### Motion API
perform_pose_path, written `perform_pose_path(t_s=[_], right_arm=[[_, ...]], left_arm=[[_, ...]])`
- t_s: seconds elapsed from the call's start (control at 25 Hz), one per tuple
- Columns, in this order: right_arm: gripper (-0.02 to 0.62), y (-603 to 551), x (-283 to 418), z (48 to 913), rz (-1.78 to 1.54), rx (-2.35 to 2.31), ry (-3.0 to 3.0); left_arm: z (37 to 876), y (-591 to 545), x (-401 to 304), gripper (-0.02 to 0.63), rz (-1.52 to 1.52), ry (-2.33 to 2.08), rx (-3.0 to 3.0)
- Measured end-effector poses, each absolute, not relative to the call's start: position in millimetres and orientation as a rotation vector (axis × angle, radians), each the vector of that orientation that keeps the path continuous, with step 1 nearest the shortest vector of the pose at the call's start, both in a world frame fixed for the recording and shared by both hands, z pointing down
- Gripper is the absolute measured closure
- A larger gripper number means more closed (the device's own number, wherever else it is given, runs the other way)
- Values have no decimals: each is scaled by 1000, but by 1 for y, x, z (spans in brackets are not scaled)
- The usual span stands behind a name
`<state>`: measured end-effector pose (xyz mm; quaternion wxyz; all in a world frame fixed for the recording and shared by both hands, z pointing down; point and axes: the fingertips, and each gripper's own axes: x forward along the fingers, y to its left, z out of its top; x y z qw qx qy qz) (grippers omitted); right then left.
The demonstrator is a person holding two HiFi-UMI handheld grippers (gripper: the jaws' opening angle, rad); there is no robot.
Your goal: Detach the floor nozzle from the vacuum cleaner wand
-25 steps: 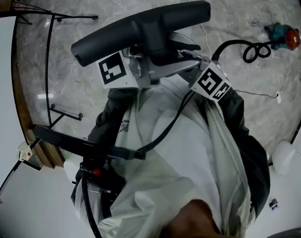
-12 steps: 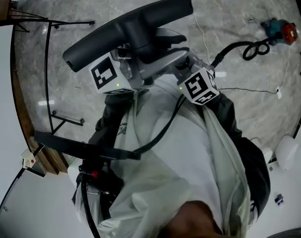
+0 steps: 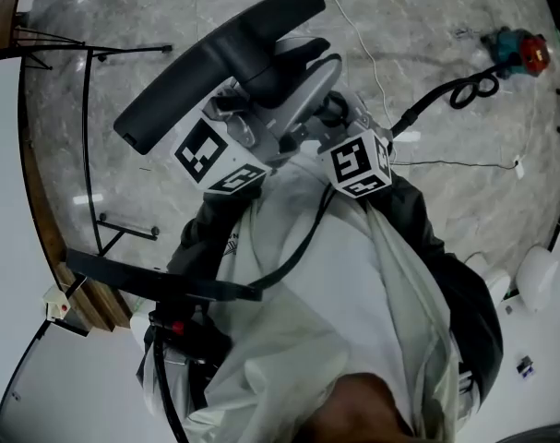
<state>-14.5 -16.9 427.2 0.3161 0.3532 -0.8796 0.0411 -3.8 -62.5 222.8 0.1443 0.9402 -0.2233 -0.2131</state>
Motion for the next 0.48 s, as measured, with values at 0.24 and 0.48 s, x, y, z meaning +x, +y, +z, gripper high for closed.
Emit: perform_pose_path(t_s=[0.24, 0.48], right_arm=[[551, 4, 3, 420, 73, 751, -2449], [550, 9, -2, 422, 109, 677, -2507]], left_arm=[[211, -27, 29, 531, -669, -315, 2778], [208, -15, 33, 529, -634, -204, 2876]])
